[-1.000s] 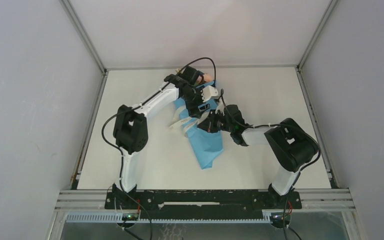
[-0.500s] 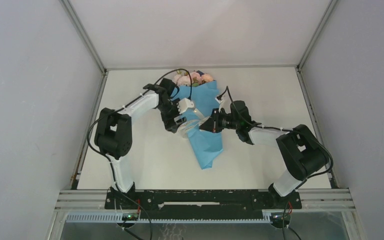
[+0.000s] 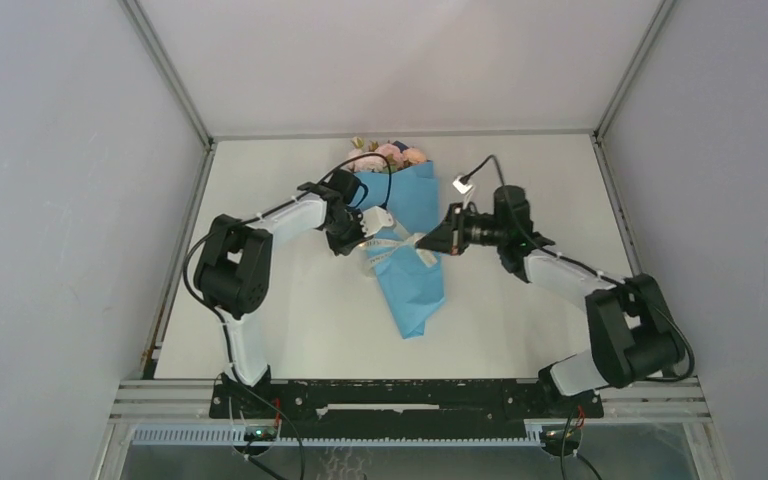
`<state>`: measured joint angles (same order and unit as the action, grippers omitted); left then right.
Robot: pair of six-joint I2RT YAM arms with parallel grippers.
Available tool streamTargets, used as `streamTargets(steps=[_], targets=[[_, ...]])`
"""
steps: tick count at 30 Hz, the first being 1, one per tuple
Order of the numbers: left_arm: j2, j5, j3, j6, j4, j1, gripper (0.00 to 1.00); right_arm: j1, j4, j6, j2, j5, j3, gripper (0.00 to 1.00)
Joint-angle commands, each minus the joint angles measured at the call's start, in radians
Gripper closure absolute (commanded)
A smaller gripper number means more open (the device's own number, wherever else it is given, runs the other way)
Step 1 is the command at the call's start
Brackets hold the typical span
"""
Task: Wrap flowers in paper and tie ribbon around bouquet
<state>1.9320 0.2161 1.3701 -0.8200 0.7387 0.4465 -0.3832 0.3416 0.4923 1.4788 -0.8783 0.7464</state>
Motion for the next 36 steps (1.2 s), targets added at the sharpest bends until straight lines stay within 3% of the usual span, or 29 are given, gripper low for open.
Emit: streamTargets(steps=[1, 5, 11, 18, 19, 23, 25, 30, 36], targets=[[-0.026, -0.066, 0.013, 0.091, -0.052, -0.054, 1.0, 0.127, 0.06, 0.075, -0.121, -0.128, 0.051, 1.0], [-0.03, -0.125, 0.022, 0.141, -0.05, -0.112, 1.0, 0.203, -0.022, 0.096, -0.154, -0.059, 0.049, 1.0], [-0.077, -0.169, -0.062, 0.152, -0.048, -0.188, 1.0, 0.365, 0.056, 0.231, -0.24, 0.028, -0.09, 1.0], [-0.125, -0.191, -0.103, 0.137, -0.033, -0.268, 1.0, 0.362, -0.006, 0.174, -0.337, 0.066, -0.071, 1.0], [-0.132, -0.175, -0.097, 0.12, -0.014, -0.269, 0.97, 0.313, -0.036, 0.139, -0.343, 0.086, -0.052, 1.0], [-0.176, 0.031, 0.019, 0.085, 0.135, -0.233, 0.45, 0.096, -0.073, 0.0, -0.298, 0.041, 0.066, 1.0], [-0.204, 0.182, 0.127, 0.07, 0.217, -0.199, 0.32, 0.017, -0.061, -0.036, -0.276, 0.015, 0.127, 1.0], [-0.213, 0.502, 0.371, 0.044, 0.353, -0.086, 0.14, -0.073, 0.072, -0.013, -0.196, -0.048, 0.245, 1.0], [-0.144, 0.624, 0.535, 0.064, 0.376, 0.015, 0.1, -0.084, 0.319, 0.149, -0.106, -0.131, 0.316, 1.0]])
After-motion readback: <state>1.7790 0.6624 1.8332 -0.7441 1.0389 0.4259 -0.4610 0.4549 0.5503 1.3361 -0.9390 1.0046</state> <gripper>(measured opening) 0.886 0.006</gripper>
